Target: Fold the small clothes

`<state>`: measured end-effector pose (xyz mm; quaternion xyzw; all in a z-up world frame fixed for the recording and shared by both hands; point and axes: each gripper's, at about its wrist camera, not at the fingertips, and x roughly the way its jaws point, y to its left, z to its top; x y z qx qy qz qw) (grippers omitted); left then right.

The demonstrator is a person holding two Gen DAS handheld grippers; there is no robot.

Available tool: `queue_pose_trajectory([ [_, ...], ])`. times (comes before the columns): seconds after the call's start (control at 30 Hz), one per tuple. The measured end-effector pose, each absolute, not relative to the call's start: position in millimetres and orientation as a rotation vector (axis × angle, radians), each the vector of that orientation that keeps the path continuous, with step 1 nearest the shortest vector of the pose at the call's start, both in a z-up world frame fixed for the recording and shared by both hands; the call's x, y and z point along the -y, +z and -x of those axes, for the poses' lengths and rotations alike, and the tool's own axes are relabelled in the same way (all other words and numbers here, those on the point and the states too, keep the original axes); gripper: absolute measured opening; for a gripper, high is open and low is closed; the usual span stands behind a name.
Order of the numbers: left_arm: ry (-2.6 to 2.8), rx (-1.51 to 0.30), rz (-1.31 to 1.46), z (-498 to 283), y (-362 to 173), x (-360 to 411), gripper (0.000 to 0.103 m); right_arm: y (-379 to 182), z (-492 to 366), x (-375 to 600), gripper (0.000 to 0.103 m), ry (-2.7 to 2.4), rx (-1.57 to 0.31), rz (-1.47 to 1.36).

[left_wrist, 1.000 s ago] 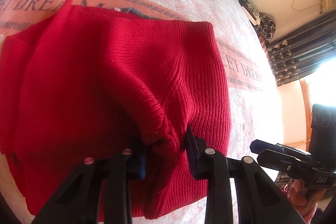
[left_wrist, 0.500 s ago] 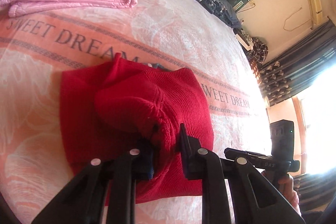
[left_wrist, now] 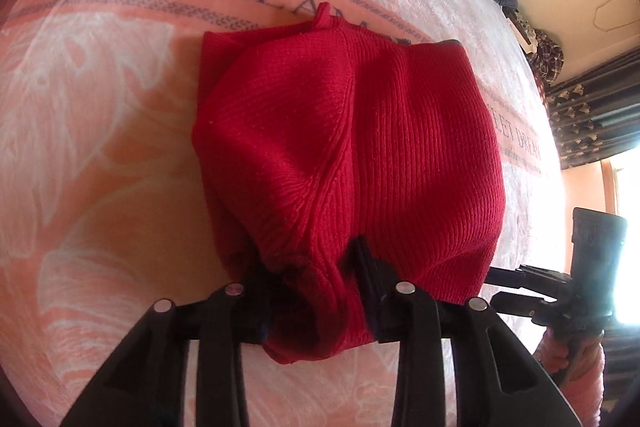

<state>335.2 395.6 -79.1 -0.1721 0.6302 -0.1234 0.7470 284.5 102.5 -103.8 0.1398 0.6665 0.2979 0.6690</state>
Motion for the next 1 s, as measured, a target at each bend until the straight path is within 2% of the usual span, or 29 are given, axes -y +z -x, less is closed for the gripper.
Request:
queue_pose_trajectory([
  [0.03,-0.296,-1.373,0.395,-333,-76,-396,0.06,-108,-283,-105,0.056,0.667,-1.513,-0.306],
  [0.07,-0.317,-1.365,0.408,-331,-73,-397,0.064,-113,-282,-107,0.053,0.666,-1.524,-0.3],
  [0.1,-0.33,-1.365,0.405,-329,-71,-396,0.069,-117,-281,-108,0.042,0.663,-1.532,-0.299],
  [0.13,-0.337,-1.372,0.39,-327,-71,-396,0.07,-121,-280,-108,0.035,0.662,-1.535,-0.303],
  [0.17,-0.334,-1.383,0.371,-325,-73,-395,0.069,-124,-281,-107,0.024,0.659,-1.539,-0.304],
  [0.2,-0.33,-1.397,0.356,-323,-75,-394,0.065,-125,-282,-105,0.017,0.655,-1.545,-0.307],
  [0.23,-0.331,-1.414,0.35,-322,-79,-394,0.061,-125,-283,-103,0.016,0.651,-1.556,-0.317],
  [0.3,-0.344,-1.453,0.359,-320,-85,-394,0.041,-120,-286,-95,0.013,0.637,-1.576,-0.333],
  [0.4,-0.367,-1.479,0.344,-317,-89,-393,0.034,-116,-287,-90,0.012,0.621,-1.587,-0.296],
  [0.6,-0.392,-1.524,0.205,-307,-96,-379,0.036,-135,-284,-96,0.014,0.578,-1.62,-0.217],
  [0.67,-0.412,-1.507,0.211,-305,-89,-381,0.039,-134,-285,-97,0.015,0.588,-1.614,-0.21],
  [0.7,-0.414,-1.49,0.226,-307,-82,-383,0.044,-132,-286,-98,0.018,0.599,-1.609,-0.212],
  [0.73,-0.412,-1.465,0.246,-309,-74,-387,0.053,-130,-287,-99,0.022,0.601,-1.607,-0.212],
  [0.77,-0.407,-1.436,0.277,-310,-66,-393,0.06,-127,-289,-97,0.032,0.592,-1.603,-0.215],
  [0.8,-0.407,-1.414,0.311,-310,-59,-398,0.069,-121,-289,-95,0.036,0.584,-1.587,-0.217],
  [0.9,-0.444,-1.394,0.359,-306,-47,-406,0.071,-104,-284,-95,0.036,0.621,-1.547,-0.199],
  [1.0,-0.487,-1.414,0.267,-296,-48,-393,0.071,-100,-275,-104,0.036,0.645,-1.555,-0.186],
])
